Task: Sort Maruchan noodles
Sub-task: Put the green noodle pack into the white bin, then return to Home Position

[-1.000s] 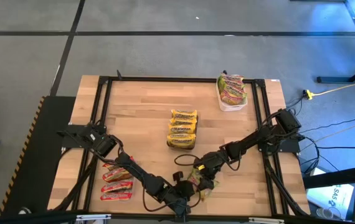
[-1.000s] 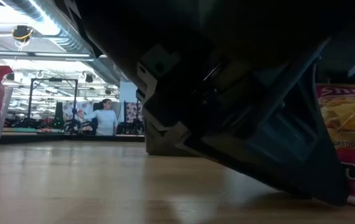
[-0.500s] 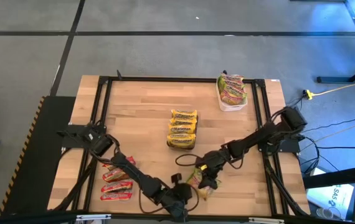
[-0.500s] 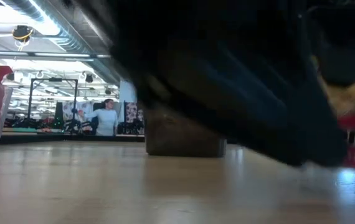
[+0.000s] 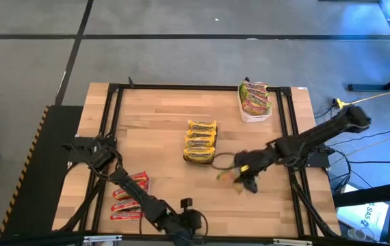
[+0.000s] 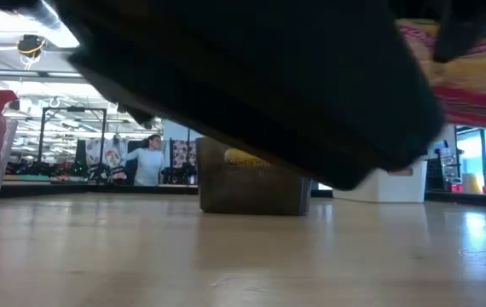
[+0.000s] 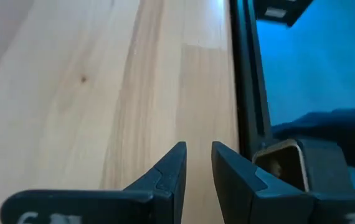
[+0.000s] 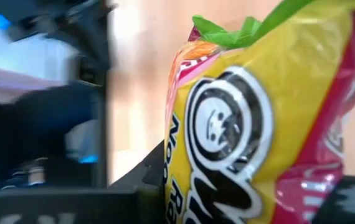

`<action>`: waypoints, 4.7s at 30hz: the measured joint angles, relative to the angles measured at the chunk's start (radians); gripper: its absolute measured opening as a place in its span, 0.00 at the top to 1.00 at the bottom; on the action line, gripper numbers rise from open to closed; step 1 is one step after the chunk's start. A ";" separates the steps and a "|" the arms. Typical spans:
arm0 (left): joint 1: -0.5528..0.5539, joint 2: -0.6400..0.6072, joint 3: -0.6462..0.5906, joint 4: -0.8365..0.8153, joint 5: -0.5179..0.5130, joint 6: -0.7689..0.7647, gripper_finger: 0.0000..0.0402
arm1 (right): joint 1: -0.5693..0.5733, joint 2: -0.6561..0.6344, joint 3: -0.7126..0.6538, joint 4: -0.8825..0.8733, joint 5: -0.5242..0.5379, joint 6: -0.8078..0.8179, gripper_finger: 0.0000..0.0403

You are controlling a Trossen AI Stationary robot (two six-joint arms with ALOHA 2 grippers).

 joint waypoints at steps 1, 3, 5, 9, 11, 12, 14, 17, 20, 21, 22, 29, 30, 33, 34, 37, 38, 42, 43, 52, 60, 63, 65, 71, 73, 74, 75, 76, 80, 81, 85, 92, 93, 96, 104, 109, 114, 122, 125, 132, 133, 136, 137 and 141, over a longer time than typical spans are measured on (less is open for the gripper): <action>0.006 -0.002 -0.015 0.031 0.011 0.003 0.82 | -0.008 -0.032 0.014 -0.062 0.038 -0.019 0.76; 0.020 -0.003 -0.043 0.103 0.056 0.024 0.82 | -0.032 -0.093 0.050 -0.189 0.107 -0.061 0.76; 0.034 -0.003 -0.069 0.171 0.105 0.042 0.82 | -0.062 -0.141 0.095 -0.334 0.175 -0.126 0.75; 0.057 -0.012 -0.108 0.216 0.151 0.072 0.82 | -0.144 -0.196 0.199 -0.604 0.338 -0.264 0.74; 0.071 -0.029 -0.126 0.220 0.153 0.085 0.82 | -0.204 -0.205 0.255 -0.693 0.429 -0.367 0.76; 0.078 -0.044 -0.140 0.224 0.154 0.098 0.82 | -0.237 -0.207 0.282 -0.739 0.479 -0.425 0.76; 0.097 -0.080 -0.168 0.229 0.166 0.123 0.82 | -0.310 -0.208 0.320 -0.772 0.566 -0.552 0.76; 0.117 -0.133 -0.219 0.260 0.174 0.155 0.82 | -0.458 -0.207 0.332 -0.763 0.595 -0.763 0.76; 0.131 -0.177 -0.271 0.289 0.168 0.179 0.82 | -0.636 -0.198 0.307 -0.709 0.515 -0.946 0.76; 0.133 -0.189 -0.285 0.292 0.166 0.178 0.82 | -0.696 -0.190 0.296 -0.698 0.493 -0.996 0.76; 0.135 -0.196 -0.295 0.302 0.165 0.176 0.82 | -0.748 -0.181 0.285 -0.681 0.473 -1.036 0.76; 0.144 -0.209 -0.314 0.303 0.110 0.180 0.82 | -1.053 -0.043 0.268 -0.581 0.284 -1.231 0.75; 0.147 -0.209 -0.314 0.302 0.109 0.181 0.82 | -1.078 -0.019 0.268 -0.575 0.269 -1.247 0.75; 0.156 -0.209 -0.314 0.302 0.112 0.183 0.82 | -1.130 0.057 0.268 -0.579 0.249 -1.280 0.75; 0.155 -0.209 -0.314 0.302 0.112 0.184 0.82 | -1.144 0.082 0.268 -0.583 0.240 -1.281 0.75; 0.156 -0.209 -0.314 0.302 0.113 0.185 0.82 | -1.171 0.155 0.268 -0.634 0.202 -1.293 0.75; 0.155 -0.209 -0.314 0.301 0.113 0.185 0.82 | -1.172 0.179 0.267 -0.650 0.195 -1.295 0.75; 0.155 -0.209 -0.314 0.296 0.114 0.185 0.82 | -1.167 0.255 0.267 -0.664 0.176 -1.294 0.75; 0.155 -0.209 -0.314 0.295 0.115 0.185 0.82 | -1.167 0.269 0.267 -0.665 0.160 -1.292 0.75; 0.154 -0.209 -0.314 0.296 0.115 0.185 0.82 | -1.167 0.353 0.267 -0.658 0.145 -1.198 0.65; 0.154 -0.209 -0.314 0.296 0.112 0.150 0.82 | -1.167 0.351 0.307 -0.741 0.161 -1.164 0.38; 0.154 -0.209 -0.314 0.310 0.112 0.151 0.82 | -1.167 0.340 0.361 -0.799 0.161 -1.115 0.34; 0.154 -0.209 -0.314 0.323 0.112 0.170 0.82 | -1.166 0.321 0.392 -0.839 0.161 -1.090 0.34; 0.162 -0.255 -0.313 0.290 0.122 0.242 0.83 | -1.119 0.215 0.440 -0.895 0.212 -1.031 0.38; 0.168 -0.281 -0.313 0.282 0.130 0.283 0.84 | -1.094 0.173 0.441 -0.894 0.233 -1.006 0.41; 0.172 -0.297 -0.313 0.271 0.138 0.310 0.85 | -1.081 0.155 0.441 -0.892 0.237 -0.987 0.43; 0.176 -0.312 -0.313 0.251 0.140 0.334 0.86 | -1.071 0.139 0.441 -0.890 0.241 -0.969 0.45; 0.182 -0.324 -0.313 0.247 0.147 0.356 0.88 | -1.061 0.120 0.441 -0.887 0.240 -0.950 0.48; 0.228 -0.386 -0.313 0.216 0.215 0.455 0.95 | -1.010 0.043 0.431 -0.846 0.207 -0.870 0.63; 0.242 -0.396 -0.311 0.219 0.234 0.478 0.98 | -0.997 0.020 0.423 -0.823 0.194 -0.855 0.68; 0.297 -0.456 -0.346 0.215 0.289 0.546 0.99 | -0.938 -0.083 0.370 -0.682 0.148 -0.799 0.87; 0.400 -0.637 -0.547 0.285 0.305 0.548 0.99 | -0.855 -0.272 0.211 -0.461 0.089 -0.723 0.96; 0.412 -0.669 -0.586 0.315 0.306 0.548 0.99 | -0.846 -0.298 0.183 -0.427 0.073 -0.718 0.95; 0.455 -0.766 -0.712 0.402 0.309 0.544 0.99 | -0.823 -0.375 0.094 -0.331 0.038 -0.684 0.95; 0.572 -1.038 -1.015 0.592 0.295 0.501 0.99 | -0.760 -0.572 -0.105 -0.061 -0.032 -0.591 0.99; 0.624 -1.201 -1.141 0.624 0.285 0.491 0.99 | -0.697 -0.672 -0.265 0.173 -0.047 -0.538 0.99; 0.646 -1.349 -1.247 0.627 0.239 0.476 1.00 | -0.644 -0.728 -0.404 0.386 -0.041 -0.507 0.99; 0.652 -1.581 -1.386 0.625 0.219 0.457 1.00 | -0.581 -0.754 -0.516 0.618 -0.034 -0.481 0.99; 0.652 -1.656 -1.432 0.625 0.239 0.444 0.99 | -0.564 -0.762 -0.533 0.640 -0.032 -0.481 0.99; 0.652 -1.834 -1.522 0.620 0.295 0.440 1.00 | -0.559 -0.777 -0.587 0.687 -0.133 -0.451 0.99; 0.652 -1.860 -1.528 0.608 0.295 0.440 1.00 | -0.559 -0.782 -0.600 0.708 -0.133 -0.442 0.99; 0.652 -1.938 -1.538 0.559 0.288 0.440 0.99 | -0.559 -0.811 -0.636 0.729 -0.123 -0.427 0.99; 0.652 -1.961 -1.538 0.535 0.288 0.440 0.99 | -0.559 -0.820 -0.642 0.731 -0.119 -0.424 0.99; 0.652 -2.054 -1.539 0.432 0.288 0.440 1.00 | -0.559 -0.866 -0.673 0.732 -0.124 -0.408 0.99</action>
